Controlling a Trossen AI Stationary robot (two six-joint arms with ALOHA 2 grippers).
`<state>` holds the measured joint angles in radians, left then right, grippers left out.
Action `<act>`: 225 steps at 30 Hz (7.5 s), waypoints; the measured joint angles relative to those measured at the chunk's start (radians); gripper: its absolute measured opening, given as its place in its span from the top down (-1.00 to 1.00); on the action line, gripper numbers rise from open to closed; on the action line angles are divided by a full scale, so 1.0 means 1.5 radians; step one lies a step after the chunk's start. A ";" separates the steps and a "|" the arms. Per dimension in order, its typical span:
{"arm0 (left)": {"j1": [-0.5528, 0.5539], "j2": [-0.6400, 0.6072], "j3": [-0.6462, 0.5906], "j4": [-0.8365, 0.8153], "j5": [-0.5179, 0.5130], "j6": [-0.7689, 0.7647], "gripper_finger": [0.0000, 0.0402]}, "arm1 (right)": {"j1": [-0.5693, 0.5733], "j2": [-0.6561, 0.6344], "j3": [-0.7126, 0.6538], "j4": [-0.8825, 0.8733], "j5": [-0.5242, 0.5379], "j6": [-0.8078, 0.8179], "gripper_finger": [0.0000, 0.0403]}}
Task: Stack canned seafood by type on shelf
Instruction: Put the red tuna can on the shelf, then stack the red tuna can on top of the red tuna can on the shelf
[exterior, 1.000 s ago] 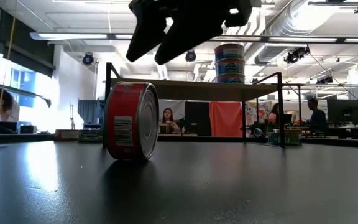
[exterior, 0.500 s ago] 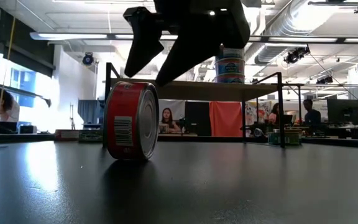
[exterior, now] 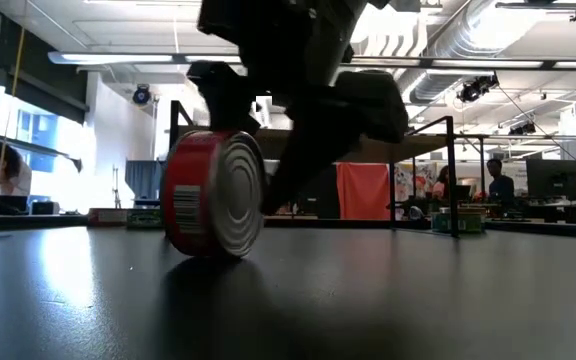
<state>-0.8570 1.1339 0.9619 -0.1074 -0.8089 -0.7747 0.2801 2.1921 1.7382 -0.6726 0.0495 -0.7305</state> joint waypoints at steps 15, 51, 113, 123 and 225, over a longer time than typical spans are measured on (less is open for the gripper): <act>0.004 -0.026 0.000 -0.001 -0.026 0.132 1.00 | 0.041 0.002 0.023 -0.006 -0.003 0.244 0.44; 0.004 -0.153 -0.001 -0.159 0.088 0.222 1.00 | -0.201 -0.051 0.194 -0.419 0.555 0.398 0.27; 0.003 -0.157 0.000 -0.159 0.109 0.203 1.00 | -0.166 -0.096 0.237 -0.440 0.392 0.460 -0.64; 0.004 -0.111 0.000 -0.300 0.195 0.168 1.00 | -0.049 -0.158 0.237 -0.424 0.254 0.791 -0.64; 0.246 0.521 -0.004 0.177 0.372 0.175 1.00 | 0.086 -0.267 -0.557 0.414 -0.025 1.478 1.00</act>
<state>-0.4877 1.9149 0.9562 0.1577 -0.2514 -0.5129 0.4088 1.7923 0.9020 -0.0510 0.0127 1.4863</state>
